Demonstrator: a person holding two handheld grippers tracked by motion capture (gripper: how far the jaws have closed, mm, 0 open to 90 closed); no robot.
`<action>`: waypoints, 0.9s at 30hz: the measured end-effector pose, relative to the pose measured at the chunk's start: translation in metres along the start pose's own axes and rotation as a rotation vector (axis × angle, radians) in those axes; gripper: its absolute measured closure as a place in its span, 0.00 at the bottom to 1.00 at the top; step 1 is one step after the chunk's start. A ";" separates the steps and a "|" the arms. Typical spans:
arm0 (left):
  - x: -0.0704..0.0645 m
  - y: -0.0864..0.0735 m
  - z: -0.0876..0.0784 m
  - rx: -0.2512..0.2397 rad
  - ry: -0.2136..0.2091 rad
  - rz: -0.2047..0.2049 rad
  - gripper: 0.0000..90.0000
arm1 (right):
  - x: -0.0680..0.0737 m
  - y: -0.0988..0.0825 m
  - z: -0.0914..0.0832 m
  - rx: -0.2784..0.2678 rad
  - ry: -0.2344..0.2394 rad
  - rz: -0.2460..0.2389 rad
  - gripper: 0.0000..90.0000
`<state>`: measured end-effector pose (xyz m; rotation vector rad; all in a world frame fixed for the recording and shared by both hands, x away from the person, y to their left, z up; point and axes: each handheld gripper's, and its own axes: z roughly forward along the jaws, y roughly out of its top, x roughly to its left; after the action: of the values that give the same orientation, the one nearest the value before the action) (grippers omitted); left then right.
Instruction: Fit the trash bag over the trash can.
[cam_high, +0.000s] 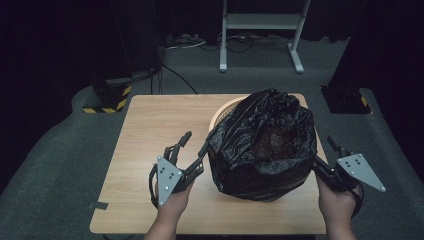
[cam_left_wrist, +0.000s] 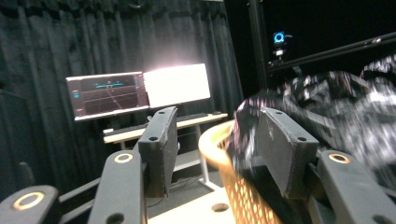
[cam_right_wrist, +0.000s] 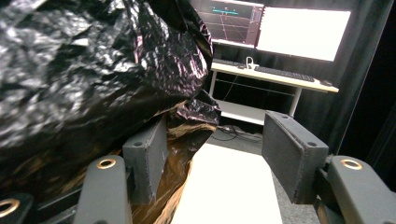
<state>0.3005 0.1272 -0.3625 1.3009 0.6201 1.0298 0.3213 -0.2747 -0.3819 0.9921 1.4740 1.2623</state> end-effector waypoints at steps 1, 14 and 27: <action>0.000 0.001 0.005 0.013 -0.008 0.001 0.53 | 0.000 0.000 -0.001 -0.001 -0.001 0.001 0.45; -0.002 -0.005 0.031 0.154 -0.084 -0.046 1.00 | -0.002 0.006 -0.011 -0.016 0.000 0.014 0.45; 0.014 -0.005 0.033 0.120 -0.009 -0.008 1.00 | 0.003 0.002 -0.012 -0.013 0.005 0.024 0.46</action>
<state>0.3359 0.1241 -0.3578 1.4059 0.6884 0.9918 0.3096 -0.2747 -0.3796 1.0019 1.4598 1.2910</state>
